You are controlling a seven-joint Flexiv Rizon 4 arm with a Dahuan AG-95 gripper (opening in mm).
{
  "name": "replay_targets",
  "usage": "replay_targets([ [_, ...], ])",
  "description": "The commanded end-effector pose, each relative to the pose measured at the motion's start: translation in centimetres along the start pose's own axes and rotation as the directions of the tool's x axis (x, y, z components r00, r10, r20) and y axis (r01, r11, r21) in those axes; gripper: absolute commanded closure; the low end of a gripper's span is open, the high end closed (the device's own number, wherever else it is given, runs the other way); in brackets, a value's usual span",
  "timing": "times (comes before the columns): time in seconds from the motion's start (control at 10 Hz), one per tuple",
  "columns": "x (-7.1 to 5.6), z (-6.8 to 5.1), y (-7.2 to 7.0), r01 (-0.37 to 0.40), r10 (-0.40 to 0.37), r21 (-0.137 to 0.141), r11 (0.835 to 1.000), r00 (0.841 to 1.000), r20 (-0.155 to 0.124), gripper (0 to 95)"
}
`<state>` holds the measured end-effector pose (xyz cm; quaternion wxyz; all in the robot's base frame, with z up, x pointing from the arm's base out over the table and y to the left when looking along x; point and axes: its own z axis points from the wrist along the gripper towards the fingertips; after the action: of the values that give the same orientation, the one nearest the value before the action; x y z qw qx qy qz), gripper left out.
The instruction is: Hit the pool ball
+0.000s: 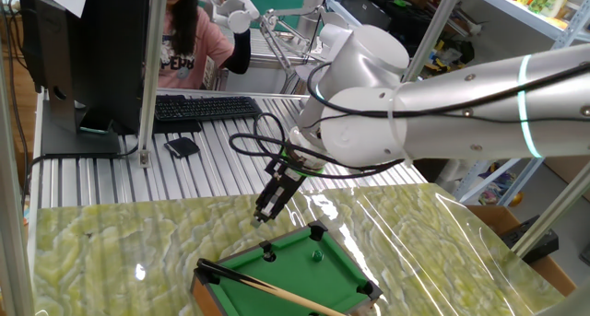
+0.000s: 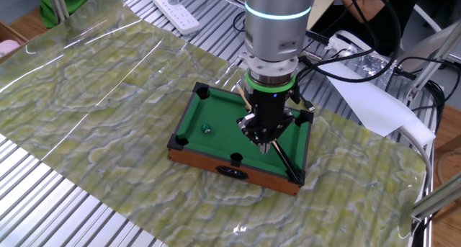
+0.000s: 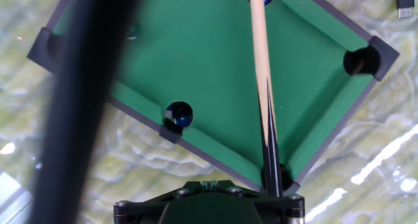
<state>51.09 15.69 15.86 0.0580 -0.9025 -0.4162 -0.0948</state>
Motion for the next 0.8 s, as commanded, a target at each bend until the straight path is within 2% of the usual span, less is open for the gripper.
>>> replay_targets([
  [0.1,0.01,-0.06,-0.1,-0.013,0.013,0.028,1.0,1.0,0.011,95.0],
  [0.8,0.01,-0.06,-0.1,-0.001,0.002,0.049,0.999,1.0,-0.01,95.0],
])
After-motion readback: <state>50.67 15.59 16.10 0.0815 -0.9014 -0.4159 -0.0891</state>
